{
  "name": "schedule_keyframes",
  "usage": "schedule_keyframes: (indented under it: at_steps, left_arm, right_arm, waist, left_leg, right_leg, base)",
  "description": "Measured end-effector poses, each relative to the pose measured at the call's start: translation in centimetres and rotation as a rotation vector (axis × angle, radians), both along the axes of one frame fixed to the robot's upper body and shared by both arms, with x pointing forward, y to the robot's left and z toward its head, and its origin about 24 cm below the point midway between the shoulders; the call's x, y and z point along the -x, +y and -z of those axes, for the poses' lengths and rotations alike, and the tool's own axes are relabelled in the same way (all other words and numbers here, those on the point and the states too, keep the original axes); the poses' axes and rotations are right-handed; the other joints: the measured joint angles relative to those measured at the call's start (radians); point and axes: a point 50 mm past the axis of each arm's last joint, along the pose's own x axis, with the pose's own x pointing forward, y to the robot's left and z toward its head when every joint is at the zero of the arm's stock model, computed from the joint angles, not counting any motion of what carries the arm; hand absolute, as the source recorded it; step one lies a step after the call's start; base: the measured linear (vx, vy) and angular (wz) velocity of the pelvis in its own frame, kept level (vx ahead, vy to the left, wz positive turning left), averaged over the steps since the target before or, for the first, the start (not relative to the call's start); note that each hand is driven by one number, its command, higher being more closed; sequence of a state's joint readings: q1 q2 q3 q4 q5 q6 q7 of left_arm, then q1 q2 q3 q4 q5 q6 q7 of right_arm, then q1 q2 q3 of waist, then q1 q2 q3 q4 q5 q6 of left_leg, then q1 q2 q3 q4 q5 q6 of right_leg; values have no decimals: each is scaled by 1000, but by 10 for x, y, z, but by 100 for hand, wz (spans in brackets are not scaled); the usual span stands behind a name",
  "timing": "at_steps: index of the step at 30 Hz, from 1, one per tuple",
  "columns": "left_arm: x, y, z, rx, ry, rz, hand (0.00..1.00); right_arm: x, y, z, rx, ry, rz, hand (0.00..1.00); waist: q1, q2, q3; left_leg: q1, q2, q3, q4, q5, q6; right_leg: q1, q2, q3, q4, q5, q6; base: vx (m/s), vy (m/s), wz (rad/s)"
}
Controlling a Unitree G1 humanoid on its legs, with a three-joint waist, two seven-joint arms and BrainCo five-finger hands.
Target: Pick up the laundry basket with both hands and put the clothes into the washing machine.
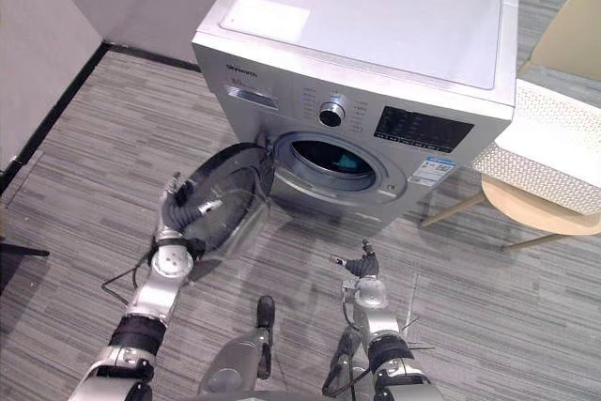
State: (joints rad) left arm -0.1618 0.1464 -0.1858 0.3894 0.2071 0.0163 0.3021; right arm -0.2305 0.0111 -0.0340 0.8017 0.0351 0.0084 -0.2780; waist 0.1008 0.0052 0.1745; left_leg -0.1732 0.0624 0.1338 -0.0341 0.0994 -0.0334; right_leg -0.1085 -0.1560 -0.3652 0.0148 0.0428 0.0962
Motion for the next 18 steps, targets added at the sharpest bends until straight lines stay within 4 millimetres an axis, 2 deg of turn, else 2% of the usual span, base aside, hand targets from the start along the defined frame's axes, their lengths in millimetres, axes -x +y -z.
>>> schedule_keyframes:
  at_steps: [3,7,10,12,13,14,16,18]
  left_arm:
    - [4,-30,2,122,33,113,0]
    - [2,-61,-2,185,54,269,0]
    - [-5,-88,-8,242,61,330,0]
    - [-14,-106,-14,257,63,360,0]
    - [-21,-113,-20,273,54,360,0]
    - [-33,-126,-33,281,27,365,0]
    - [-50,-141,-52,283,-10,366,0]
    - [-66,-144,-67,290,-27,320,0]
  right_arm:
    - [1,0,1,2,4,-1,0]
    - [-1,3,0,12,2,-27,0]
    - [-2,2,-1,11,1,-22,0]
    - [-1,-3,0,15,10,3,0]
    - [-3,-7,1,30,15,12,0]
    - [-5,-16,0,47,17,37,0]
    - [-8,-26,-4,52,7,80,0]
    - [-12,-31,-7,49,-6,113,0]
  waist:
    - [-19,2,-12]
    - [-47,6,-19]
    - [-84,10,-19]
    - [-110,24,-19]
    - [-130,38,-20]
    - [-152,65,-16]
    - [-172,97,-2]
    - [-187,111,5]
  left_leg:
    - [15,-14,7,-30,16,8]
    - [29,-28,36,-51,22,12]
    - [31,-34,74,-59,22,13]
    - [28,-41,94,-59,21,13]
    - [20,-36,105,-59,21,12]
    - [0,-38,125,-60,21,13]
    - [-24,-38,157,-59,25,18]
    - [-44,-34,213,-59,26,18]
  right_leg:
    - [-1,-15,11,-4,10,14]
    - [-5,-24,41,-23,29,15]
    - [-21,-26,85,-42,46,20]
    - [-38,-26,101,-50,58,10]
    - [-47,-29,119,-48,62,16]
    - [-83,-31,141,-39,67,17]
    - [-130,-33,176,-33,82,27]
    - [-183,-28,220,-28,97,24]
  base:
    - [-36,92,-3]
    - [-14,79,-16]
    - [5,80,-38]
    - [29,55,-32]
    - [40,31,-37]
    - [47,19,-38]
    - [52,20,-57]
    - [58,1,-75]
